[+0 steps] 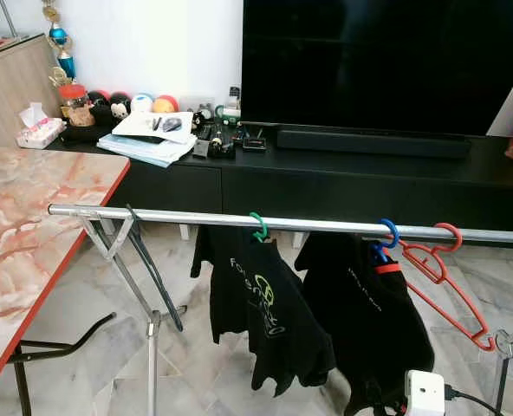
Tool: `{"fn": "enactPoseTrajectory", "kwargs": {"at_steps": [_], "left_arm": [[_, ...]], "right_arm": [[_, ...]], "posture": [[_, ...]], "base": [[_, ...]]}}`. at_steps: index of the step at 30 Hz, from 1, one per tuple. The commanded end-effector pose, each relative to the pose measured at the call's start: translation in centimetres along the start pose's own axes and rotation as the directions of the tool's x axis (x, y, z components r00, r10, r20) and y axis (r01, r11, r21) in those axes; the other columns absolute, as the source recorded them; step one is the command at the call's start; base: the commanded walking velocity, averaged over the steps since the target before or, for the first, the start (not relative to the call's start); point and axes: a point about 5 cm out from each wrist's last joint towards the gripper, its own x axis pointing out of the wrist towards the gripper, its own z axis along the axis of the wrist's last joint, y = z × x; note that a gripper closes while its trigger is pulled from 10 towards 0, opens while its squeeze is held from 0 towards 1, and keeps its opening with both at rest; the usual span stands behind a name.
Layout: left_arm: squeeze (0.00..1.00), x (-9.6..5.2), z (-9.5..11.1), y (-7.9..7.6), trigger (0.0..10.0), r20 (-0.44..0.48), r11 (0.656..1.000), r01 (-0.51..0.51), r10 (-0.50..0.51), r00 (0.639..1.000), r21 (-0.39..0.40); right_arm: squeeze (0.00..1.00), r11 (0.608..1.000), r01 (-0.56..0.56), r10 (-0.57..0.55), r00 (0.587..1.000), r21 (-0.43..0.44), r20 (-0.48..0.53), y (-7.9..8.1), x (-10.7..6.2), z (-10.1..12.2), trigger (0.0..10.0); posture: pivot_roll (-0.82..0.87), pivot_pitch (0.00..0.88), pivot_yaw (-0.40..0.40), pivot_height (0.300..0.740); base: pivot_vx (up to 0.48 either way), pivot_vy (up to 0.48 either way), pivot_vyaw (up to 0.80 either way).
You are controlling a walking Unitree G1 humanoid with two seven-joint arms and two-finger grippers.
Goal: Hang hanger
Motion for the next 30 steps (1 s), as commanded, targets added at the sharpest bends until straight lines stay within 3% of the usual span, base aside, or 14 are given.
{"fn": "enactPoseTrajectory", "kwargs": {"at_steps": [1,10,12,13,14,15,19,23,30], "left_arm": [[0.00,0.0,-0.3,-0.3,10.0,-0.017,1.000,0.012,-0.012,1.000,-0.004],[0.00,0.0,-0.2,-0.3,10.0,-0.011,1.000,0.015,-0.014,1.000,0.008],[0.00,0.0,-0.2,-0.2,10.0,-0.010,1.000,0.017,-0.017,1.000,0.013],[0.00,0.0,-0.2,-0.2,10.0,-0.010,1.000,0.017,-0.017,1.000,0.013],[0.00,0.0,-0.2,-0.2,10.0,-0.010,1.000,0.018,-0.018,1.000,0.017],[0.00,0.0,-0.2,-0.2,10.0,-0.010,1.000,0.018,-0.018,1.000,0.018],[0.00,0.0,-0.3,-0.2,10.0,-0.010,1.000,0.019,-0.019,1.000,0.019],[0.00,0.0,-0.3,-0.2,10.0,-0.011,1.000,0.021,-0.021,1.000,0.021],[0.00,0.0,-0.3,-0.3,10.0,-0.014,0.999,0.028,-0.028,1.000,0.024]], "right_arm": [[0.00,0.999,0.049,-0.049,0.999,0.017,0.015,-0.6,-0.1,0.1,10.0],[0.00,0.989,0.135,-0.139,0.987,0.058,0.079,-1.1,-0.4,0.4,10.0],[0.00,0.995,0.097,-0.097,0.954,0.015,0.284,0.2,0.4,3.8,10.0],[0.00,0.995,0.097,-0.097,0.954,0.015,0.284,0.2,0.4,3.8,10.0],[0.00,0.998,0.056,-0.039,0.877,-0.021,0.479,1.6,0.3,8.0,10.0],[0.00,0.999,0.039,-0.016,0.846,-0.031,0.533,2.0,-0.1,9.4,10.0],[0.00,0.996,0.022,0.028,0.833,-0.083,0.553,2.2,-1.0,9.5,10.0],[0.00,0.996,0.041,0.009,0.831,-0.077,0.556,1.9,-1.6,9.3,10.0],[0.00,0.974,0.223,-0.182,0.864,-0.031,0.470,-0.5,-1.2,9.5,10.0]], "posture": [[0.15,0.019,-0.032,0.740],[0.14,0.023,-0.028,0.740],[0.13,0.024,-0.023,0.740],[0.13,0.024,-0.023,0.740],[0.12,0.021,-0.024,0.740],[0.12,0.021,-0.024,0.740],[0.13,0.019,-0.026,0.740],[0.12,0.017,-0.026,0.740],[0.13,0.008,-0.033,0.740]], "base": [[0.000,0.000,0.00],[0.000,0.000,0.00],[0.000,0.000,0.00],[0.000,0.000,0.00],[0.000,0.000,0.00],[0.000,0.000,0.00],[0.000,0.000,0.00],[0.000,0.000,0.00],[0.000,0.000,0.00]]}}
